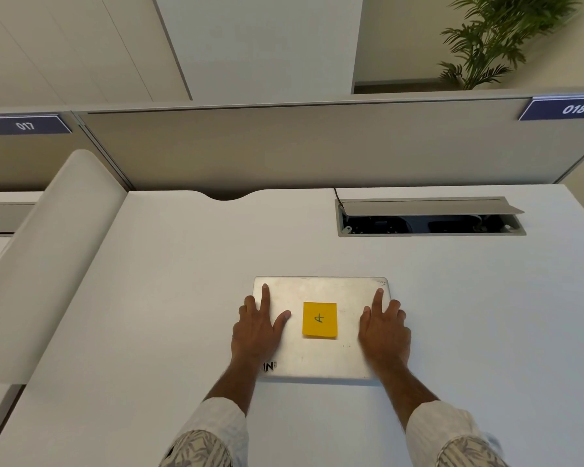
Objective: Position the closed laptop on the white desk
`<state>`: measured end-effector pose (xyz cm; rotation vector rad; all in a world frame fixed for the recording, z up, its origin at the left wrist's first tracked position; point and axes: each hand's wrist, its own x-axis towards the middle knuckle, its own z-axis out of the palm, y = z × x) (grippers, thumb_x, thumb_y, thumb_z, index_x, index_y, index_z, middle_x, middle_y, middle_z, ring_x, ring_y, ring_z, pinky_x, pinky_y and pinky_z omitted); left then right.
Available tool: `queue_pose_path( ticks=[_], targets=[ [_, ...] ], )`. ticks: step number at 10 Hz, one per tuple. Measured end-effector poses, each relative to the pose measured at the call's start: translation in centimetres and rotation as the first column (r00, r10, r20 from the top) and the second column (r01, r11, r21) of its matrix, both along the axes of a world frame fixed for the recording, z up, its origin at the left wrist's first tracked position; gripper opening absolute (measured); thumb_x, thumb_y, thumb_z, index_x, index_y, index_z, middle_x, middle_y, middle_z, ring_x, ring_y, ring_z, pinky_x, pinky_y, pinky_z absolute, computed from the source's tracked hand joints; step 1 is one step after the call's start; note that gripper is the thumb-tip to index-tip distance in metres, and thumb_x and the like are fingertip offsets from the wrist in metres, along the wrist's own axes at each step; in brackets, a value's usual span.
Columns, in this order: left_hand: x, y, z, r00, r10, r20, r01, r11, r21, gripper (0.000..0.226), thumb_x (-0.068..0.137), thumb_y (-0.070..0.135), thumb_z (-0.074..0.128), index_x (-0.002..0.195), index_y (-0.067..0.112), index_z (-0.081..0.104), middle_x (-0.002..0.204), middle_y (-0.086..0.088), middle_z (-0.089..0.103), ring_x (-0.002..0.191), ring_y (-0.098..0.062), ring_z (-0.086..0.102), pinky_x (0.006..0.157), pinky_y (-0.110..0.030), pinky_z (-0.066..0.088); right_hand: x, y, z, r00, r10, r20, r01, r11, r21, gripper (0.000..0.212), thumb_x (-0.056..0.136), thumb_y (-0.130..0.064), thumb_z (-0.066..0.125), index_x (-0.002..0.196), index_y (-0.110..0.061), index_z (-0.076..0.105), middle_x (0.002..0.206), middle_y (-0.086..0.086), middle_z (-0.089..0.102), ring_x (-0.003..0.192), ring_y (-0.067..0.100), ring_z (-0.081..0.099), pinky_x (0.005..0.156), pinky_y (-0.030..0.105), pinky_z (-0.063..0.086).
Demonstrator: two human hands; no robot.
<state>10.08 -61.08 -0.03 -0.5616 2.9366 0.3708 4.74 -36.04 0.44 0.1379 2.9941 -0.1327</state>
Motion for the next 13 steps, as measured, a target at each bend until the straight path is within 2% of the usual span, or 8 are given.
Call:
queue_pose_path(
  ticks=[2,7,8,10,11,12,13],
  targets=[
    [0.1,0.2,0.1,1.000,0.008,-0.007,-0.008,0.999,-0.039,0.084,0.093,0.074,0.025,0.159,0.025,0.006,0.130,-0.008,0.039,0.114,-0.024,0.047,0.072,-0.037,0.053,-0.1,0.1,0.1,1.000,0.010,0.006,-0.010,1.000,0.002,0.060,0.101,-0.043,0.028,0.153,-0.014,0.025,0.121,0.015,0.049,0.098,0.026,0.055,0.067,0.038,0.054],
    [0.5,0.3,0.8,1.000,0.019,-0.005,-0.020,0.996,-0.090,0.086,0.092,0.076,0.021,0.159,0.023,0.011,0.125,-0.007,0.043,0.106,-0.024,0.049,0.075,-0.036,0.050,0.0,1.0,0.1,0.998,0.060,-0.024,-0.060,0.998,0.022,0.063,0.100,-0.050,0.026,0.152,-0.015,0.027,0.120,0.013,0.049,0.096,0.025,0.055,0.069,0.038,0.055],
    [0.6,0.5,1.1,1.000,0.022,0.009,-0.021,0.993,-0.117,0.087,0.092,0.077,0.020,0.159,0.023,0.010,0.125,-0.006,0.043,0.107,-0.023,0.048,0.077,-0.035,0.049,0.1,1.0,0.1,0.998,0.059,-0.034,-0.058,0.998,0.018,0.063,0.100,-0.051,0.029,0.150,-0.013,0.031,0.127,0.014,0.047,0.097,0.027,0.056,0.072,0.039,0.055],
    [0.6,0.3,1.3,0.999,0.000,-0.044,-0.008,0.983,-0.184,0.086,0.093,0.075,0.016,0.157,0.018,0.022,0.125,-0.009,0.049,0.100,-0.026,0.049,0.076,-0.038,0.046,-0.1,1.3,0.0,0.991,0.079,-0.108,-0.083,0.996,-0.033,0.065,0.097,-0.048,0.039,0.144,-0.004,0.037,0.138,0.022,0.046,0.103,0.036,0.056,0.079,0.046,0.053],
    [0.3,0.3,1.1,0.995,-0.017,-0.095,-0.002,0.979,-0.203,0.086,0.094,0.074,0.018,0.155,0.015,0.029,0.130,-0.012,0.051,0.098,-0.029,0.051,0.077,-0.041,0.046,-0.3,0.9,-0.1,0.982,0.098,-0.163,-0.111,0.991,-0.071,0.067,0.099,-0.052,0.028,0.145,-0.003,0.036,0.145,0.024,0.045,0.117,0.039,0.055,0.092,0.050,0.052],
    [0.2,0.5,1.8,0.990,-0.041,-0.136,0.018,0.986,-0.168,0.087,0.094,0.073,0.016,0.155,0.012,0.030,0.141,-0.017,0.048,0.110,-0.034,0.052,0.089,-0.046,0.049,-0.2,0.3,0.9,0.975,0.123,-0.183,-0.147,0.982,-0.122,0.077,0.096,-0.057,0.014,0.150,-0.004,0.031,0.156,0.022,0.035,0.136,0.041,0.043,0.110,0.051,0.042],
    [0.0,0.9,1.3,0.982,-0.076,-0.174,0.053,0.990,-0.135,0.090,0.095,0.075,0.015,0.157,0.010,0.023,0.159,-0.020,0.032,0.140,-0.040,0.038,0.114,-0.051,0.035,-0.5,-0.4,0.5,0.967,0.173,-0.189,-0.205,0.965,-0.164,0.078,0.097,-0.059,0.011,0.155,-0.007,0.021,0.163,0.017,0.021,0.149,0.037,0.026,0.118,0.049,0.031]
  ],
)
